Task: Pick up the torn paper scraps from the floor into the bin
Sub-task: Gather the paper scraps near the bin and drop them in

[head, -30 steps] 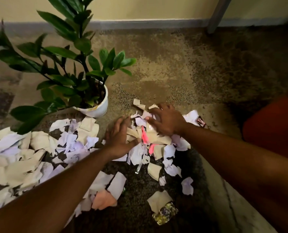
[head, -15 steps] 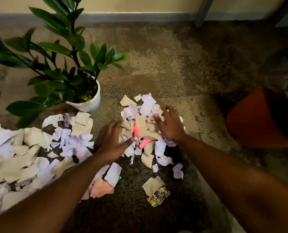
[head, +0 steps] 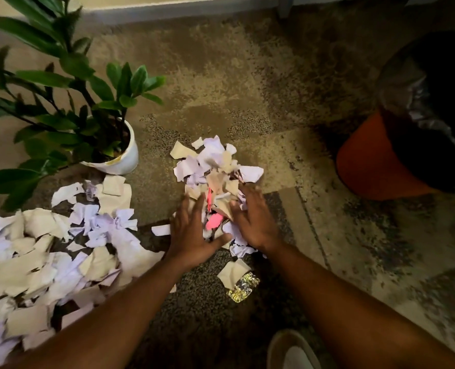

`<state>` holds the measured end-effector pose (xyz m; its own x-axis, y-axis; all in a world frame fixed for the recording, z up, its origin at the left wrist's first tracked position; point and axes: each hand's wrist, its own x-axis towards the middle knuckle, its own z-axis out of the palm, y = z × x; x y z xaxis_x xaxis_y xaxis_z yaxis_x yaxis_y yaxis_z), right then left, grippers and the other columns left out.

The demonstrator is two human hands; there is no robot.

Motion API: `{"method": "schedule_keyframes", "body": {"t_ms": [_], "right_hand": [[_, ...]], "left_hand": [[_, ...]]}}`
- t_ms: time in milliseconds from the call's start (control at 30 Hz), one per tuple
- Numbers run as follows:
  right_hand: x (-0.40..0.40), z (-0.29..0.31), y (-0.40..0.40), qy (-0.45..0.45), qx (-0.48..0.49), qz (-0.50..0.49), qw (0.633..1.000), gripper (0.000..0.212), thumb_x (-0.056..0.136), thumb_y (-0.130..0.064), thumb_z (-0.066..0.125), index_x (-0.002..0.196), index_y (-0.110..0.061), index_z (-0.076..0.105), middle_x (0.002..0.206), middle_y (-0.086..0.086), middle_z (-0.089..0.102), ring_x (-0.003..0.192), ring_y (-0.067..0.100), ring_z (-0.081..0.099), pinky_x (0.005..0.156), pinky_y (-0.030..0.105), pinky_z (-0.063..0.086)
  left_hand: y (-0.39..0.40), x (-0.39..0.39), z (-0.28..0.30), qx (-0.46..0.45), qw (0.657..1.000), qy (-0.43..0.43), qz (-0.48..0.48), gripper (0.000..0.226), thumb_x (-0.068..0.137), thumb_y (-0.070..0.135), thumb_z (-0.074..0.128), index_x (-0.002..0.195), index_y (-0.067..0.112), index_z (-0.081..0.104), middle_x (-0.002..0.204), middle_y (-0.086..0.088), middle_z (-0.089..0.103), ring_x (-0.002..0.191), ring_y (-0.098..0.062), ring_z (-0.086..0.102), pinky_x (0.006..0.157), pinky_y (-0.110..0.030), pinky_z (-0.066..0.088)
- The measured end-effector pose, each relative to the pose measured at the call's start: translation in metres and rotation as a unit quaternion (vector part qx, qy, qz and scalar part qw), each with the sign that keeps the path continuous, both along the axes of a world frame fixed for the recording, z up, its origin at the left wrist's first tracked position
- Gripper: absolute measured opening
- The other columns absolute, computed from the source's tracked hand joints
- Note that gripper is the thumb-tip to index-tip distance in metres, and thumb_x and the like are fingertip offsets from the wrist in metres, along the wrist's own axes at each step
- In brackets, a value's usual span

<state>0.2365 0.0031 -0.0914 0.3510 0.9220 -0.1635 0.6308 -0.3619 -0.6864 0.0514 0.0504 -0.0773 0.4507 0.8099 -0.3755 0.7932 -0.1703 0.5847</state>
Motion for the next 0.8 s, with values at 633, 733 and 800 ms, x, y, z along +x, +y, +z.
{"method": "schedule_keyframes", "body": {"t_ms": [633, 733, 800], "right_hand": [[-0.081, -0.009, -0.047, 0.13, 0.006, -0.217, 0.967, 0.082, 0.1, -0.06, 0.037, 0.163, -0.017, 0.006, 0.172, 0.0, 0.0, 0.158, 0.017, -0.003, 0.128, 0.049, 0.009], [-0.062, 0.01, -0.03, 0.101, 0.063, -0.197, 0.973, 0.079, 0.093, -0.056, 0.057, 0.155, -0.014, 0.03, 0.16, 0.007, 0.032, 0.148, 0.025, 0.031, 0.118, 0.048, 0.035], [-0.039, 0.025, -0.024, 0.0, 0.085, -0.182, 0.98, 0.075, 0.085, -0.061, 0.062, 0.144, -0.019, 0.043, 0.146, 0.005, 0.041, 0.136, 0.023, 0.041, 0.109, 0.047, 0.044]], "left_hand": [[-0.018, -0.01, 0.003, 0.208, 0.952, 0.177, -0.136, 0.129, 0.064, 0.078, 0.06, 0.157, 0.015, -0.003, 0.163, -0.017, -0.013, 0.151, -0.036, -0.011, 0.11, -0.075, 0.002], [0.009, -0.021, 0.009, 0.191, 0.955, 0.182, -0.134, 0.134, 0.057, 0.073, 0.069, 0.157, 0.024, -0.007, 0.163, -0.013, -0.016, 0.15, -0.04, -0.01, 0.111, -0.074, 0.008], [0.021, -0.032, 0.01, 0.173, 0.961, 0.159, -0.146, 0.133, 0.056, 0.081, 0.064, 0.156, 0.033, -0.009, 0.163, -0.009, -0.019, 0.149, -0.044, -0.009, 0.113, -0.07, 0.012]]}}
